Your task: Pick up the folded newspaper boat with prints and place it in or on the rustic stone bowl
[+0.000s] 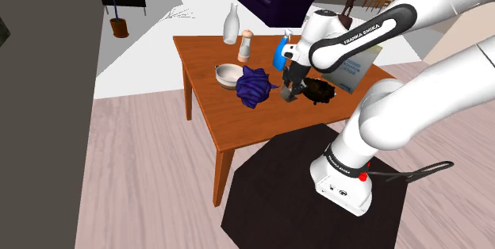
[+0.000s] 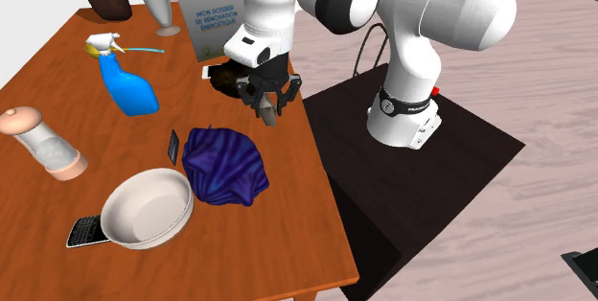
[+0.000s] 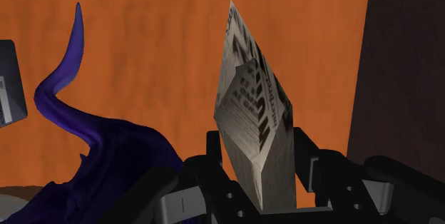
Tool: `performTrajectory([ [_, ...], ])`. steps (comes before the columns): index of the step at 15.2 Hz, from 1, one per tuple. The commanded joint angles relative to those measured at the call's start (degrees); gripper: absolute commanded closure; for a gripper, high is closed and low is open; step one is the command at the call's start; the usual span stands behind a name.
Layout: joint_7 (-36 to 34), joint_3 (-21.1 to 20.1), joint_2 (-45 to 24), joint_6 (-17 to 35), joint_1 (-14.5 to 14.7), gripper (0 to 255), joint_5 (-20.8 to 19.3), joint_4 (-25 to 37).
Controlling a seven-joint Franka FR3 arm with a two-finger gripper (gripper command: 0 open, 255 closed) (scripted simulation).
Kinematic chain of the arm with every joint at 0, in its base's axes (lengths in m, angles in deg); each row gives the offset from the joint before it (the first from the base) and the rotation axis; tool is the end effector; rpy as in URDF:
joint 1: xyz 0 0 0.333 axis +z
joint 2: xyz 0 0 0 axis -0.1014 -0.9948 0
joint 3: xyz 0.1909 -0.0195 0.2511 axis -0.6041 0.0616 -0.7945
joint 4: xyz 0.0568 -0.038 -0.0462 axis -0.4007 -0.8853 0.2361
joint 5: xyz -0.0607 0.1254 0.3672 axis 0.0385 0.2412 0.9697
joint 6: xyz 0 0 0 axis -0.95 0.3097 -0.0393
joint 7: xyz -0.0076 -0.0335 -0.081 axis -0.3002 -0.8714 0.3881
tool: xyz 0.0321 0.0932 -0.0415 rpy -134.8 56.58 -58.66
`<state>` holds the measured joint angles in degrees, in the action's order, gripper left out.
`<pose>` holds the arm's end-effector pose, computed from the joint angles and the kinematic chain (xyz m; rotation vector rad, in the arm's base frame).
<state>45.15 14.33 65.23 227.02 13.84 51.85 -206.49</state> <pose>0.3064 -0.1255 0.2874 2.5267 1.7115 0.0413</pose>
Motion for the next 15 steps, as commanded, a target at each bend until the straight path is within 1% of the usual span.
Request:
performTrajectory([
  [1, 0.1, -0.9, 2.6, -3.1, -0.3, 255, 0.4, 0.4],
  [8, 0.8, -3.5, 9.2, -11.7, -0.6, 255, 2.3, 2.5],
  [15, 1.4, -5.9, 14.1, -19.3, -0.4, 255, 4.4, 5.3],
])
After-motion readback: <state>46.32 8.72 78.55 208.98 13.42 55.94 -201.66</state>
